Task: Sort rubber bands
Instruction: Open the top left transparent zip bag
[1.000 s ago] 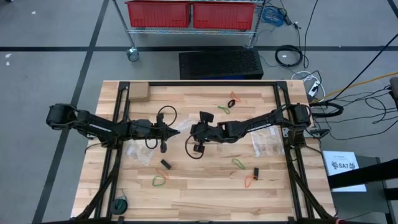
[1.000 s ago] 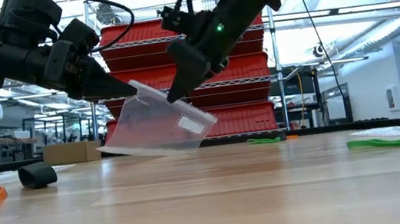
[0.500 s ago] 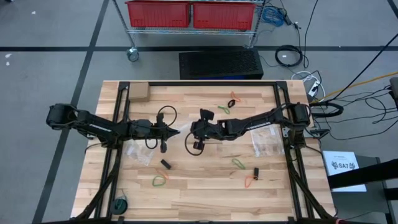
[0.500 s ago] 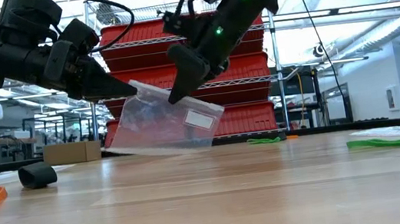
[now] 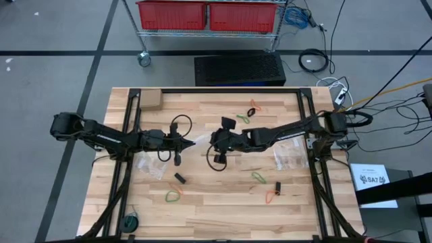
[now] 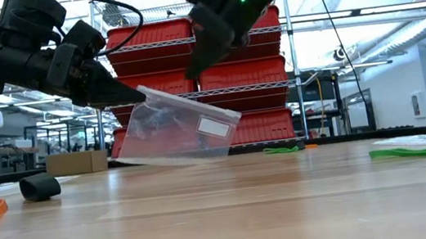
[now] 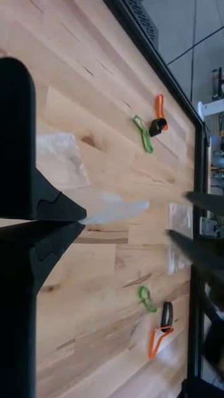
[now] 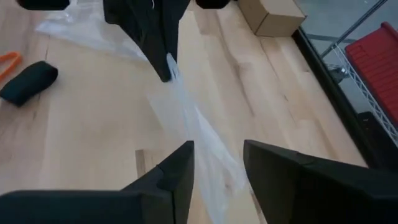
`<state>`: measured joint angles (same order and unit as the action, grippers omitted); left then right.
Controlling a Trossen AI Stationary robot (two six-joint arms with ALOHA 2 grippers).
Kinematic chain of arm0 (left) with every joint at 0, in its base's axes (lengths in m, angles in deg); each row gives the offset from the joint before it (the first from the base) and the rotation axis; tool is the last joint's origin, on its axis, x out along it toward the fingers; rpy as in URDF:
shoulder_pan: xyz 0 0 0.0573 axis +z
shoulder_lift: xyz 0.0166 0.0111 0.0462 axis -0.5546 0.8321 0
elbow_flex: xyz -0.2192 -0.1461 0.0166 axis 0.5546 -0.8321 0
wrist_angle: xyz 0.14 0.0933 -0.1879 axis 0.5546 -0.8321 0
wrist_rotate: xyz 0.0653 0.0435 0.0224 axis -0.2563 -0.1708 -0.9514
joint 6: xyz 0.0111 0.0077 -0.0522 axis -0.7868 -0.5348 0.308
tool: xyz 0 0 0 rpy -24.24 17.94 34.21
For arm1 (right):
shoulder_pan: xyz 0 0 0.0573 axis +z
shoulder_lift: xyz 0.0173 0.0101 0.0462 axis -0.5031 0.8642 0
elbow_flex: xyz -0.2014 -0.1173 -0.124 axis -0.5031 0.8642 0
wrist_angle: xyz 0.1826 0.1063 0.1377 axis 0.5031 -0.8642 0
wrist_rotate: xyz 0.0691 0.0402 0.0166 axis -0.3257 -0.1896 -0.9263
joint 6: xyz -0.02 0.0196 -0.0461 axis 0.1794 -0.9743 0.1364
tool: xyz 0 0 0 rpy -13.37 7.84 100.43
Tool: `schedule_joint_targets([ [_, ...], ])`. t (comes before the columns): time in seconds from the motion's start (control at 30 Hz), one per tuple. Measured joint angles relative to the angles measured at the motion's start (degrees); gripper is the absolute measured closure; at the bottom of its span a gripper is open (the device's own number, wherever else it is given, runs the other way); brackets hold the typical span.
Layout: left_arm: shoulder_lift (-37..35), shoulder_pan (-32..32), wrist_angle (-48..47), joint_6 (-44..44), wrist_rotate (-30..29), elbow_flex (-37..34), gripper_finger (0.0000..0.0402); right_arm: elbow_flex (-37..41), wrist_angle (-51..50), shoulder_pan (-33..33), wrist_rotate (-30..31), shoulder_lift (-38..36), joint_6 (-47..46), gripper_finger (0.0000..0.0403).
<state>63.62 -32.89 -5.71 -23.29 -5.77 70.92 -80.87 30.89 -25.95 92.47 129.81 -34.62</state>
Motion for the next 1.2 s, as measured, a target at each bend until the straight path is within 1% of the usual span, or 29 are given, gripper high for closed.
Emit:
schedule_joint_targets([
  [0.07, 0.00, 0.01, 0.03, 0.00, 0.00, 0.00, 0.0402, -0.06, -0.96, 0.00, -0.01, -0.58, 0.07, 0.0277],
  [0.13, 0.00, -0.01, 0.03, 0.00, 0.00, 0.00, 0.0402, -0.07, -1.44, 0.00, -0.12, -0.20, 0.17, 0.0294],
  [0.2, 0.00, 0.01, 0.11, 0.00, 0.00, 0.00, 0.0402, -0.07, -0.69, 0.00, -1.25, 1.03, 1.20, 0.0322],
  [0.3, 0.00, -0.01, 0.22, 0.00, 0.00, 0.00, 0.0402, -0.05, 0.48, 0.00, -1.59, 3.19, 2.58, 0.0376],
  [0.37, 0.00, -0.01, 0.22, 0.01, 0.00, 0.00, 0.0402, -0.03, 0.91, 0.00, -1.57, 4.27, 2.70, 0.0395],
  [0.53, 0.00, -0.01, 0.21, 0.02, 0.00, 0.00, 0.0402, -0.03, 2.27, -0.59, -1.65, 5.37, 2.41, 0.0390],
  [0.63, 0.00, 0.00, 0.19, 0.00, 0.00, 0.02, 0.0402, -0.03, 2.33, -0.98, -3.08, 5.37, 2.26, 0.0397],
  [0.87, 0.00, 0.01, 0.26, 0.02, 0.00, 0.02, 0.0402, -0.03, 4.73, -1.58, -2.49, 5.37, 3.91, 0.0399],
  [1.0, 0.00, -0.01, 0.16, 0.02, 0.00, 0.02, 0.0402, -0.03, 4.78, -1.64, -2.68, 5.39, 5.56, 0.0399],
  [1.2, 0.00, 0.01, 0.01, 0.02, 0.00, 0.02, 0.0402, -0.03, 4.36, -0.90, -3.08, 5.39, 5.68, 0.0399],
])
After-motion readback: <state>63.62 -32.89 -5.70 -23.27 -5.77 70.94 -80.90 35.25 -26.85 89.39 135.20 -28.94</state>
